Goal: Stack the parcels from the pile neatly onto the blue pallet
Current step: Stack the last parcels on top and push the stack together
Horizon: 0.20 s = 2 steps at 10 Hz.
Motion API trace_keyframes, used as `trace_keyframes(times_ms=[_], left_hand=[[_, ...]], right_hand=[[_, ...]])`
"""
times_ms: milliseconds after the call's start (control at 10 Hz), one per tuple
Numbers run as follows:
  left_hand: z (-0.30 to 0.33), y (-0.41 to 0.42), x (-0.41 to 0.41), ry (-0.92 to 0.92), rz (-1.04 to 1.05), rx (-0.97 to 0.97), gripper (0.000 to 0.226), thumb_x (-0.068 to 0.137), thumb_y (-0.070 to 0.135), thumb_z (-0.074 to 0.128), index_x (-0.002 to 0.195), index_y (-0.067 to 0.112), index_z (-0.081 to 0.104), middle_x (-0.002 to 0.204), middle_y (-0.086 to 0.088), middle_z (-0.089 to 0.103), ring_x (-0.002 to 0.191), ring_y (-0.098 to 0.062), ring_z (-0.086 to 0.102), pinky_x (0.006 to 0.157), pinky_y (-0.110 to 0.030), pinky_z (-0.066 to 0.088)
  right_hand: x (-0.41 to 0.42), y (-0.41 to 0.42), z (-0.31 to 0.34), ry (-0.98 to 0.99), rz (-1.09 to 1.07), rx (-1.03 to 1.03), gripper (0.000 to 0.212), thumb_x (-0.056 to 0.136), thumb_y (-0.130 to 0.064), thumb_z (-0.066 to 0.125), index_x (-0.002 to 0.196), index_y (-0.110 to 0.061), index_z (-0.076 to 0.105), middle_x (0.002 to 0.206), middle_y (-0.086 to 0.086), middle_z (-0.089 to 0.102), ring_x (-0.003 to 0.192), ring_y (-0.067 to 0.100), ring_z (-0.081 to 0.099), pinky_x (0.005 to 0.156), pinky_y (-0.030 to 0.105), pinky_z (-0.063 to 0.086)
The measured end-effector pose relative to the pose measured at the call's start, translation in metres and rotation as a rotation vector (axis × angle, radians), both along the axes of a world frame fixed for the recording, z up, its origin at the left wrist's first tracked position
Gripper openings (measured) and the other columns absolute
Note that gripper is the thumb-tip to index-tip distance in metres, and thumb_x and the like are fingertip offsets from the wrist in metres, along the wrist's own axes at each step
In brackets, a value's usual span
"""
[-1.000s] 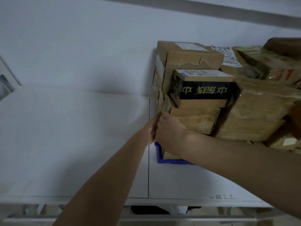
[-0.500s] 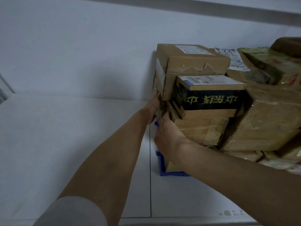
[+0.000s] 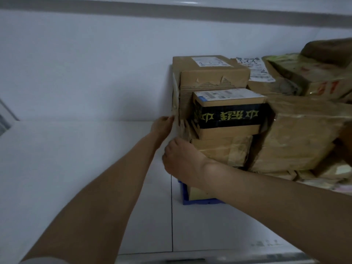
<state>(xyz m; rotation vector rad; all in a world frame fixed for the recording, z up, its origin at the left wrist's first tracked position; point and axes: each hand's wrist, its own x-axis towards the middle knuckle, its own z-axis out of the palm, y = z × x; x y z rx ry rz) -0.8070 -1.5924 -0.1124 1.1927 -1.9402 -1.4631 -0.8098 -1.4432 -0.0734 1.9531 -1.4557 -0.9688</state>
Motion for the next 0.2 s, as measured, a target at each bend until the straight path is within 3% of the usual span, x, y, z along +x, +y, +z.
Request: trace_keyframes(times_ms=[100,200], left_hand=[[0.005,0.012,0.022,-0.204,0.04,-0.246,0.03,0.095,0.026,0.051,0.082,0.005,0.068,0.087,-0.011,0.069,0.075,-0.022,0.062,0.067,-0.027,0.047],[0.022,0.031,0.041,-0.395,0.027,-0.357,0.029,0.094,0.027,0.053,0.075,0.007,0.062,0.08,-0.01,0.063,0.077,-0.023,0.058,0.062,-0.025,0.036]], right_hand=[[-0.002,0.018,0.012,-0.048,0.105,-0.092,0.025,0.092,-0.018,0.054,0.113,-0.004,0.059,0.113,0.015,0.06,0.103,0.03,0.055,0.092,0.042,0.041],[-0.01,0.036,0.027,-0.322,0.2,-0.184,0.023,0.094,-0.01,0.045,0.113,-0.006,0.058,0.111,0.013,0.06,0.101,0.026,0.054,0.088,0.037,0.041]])
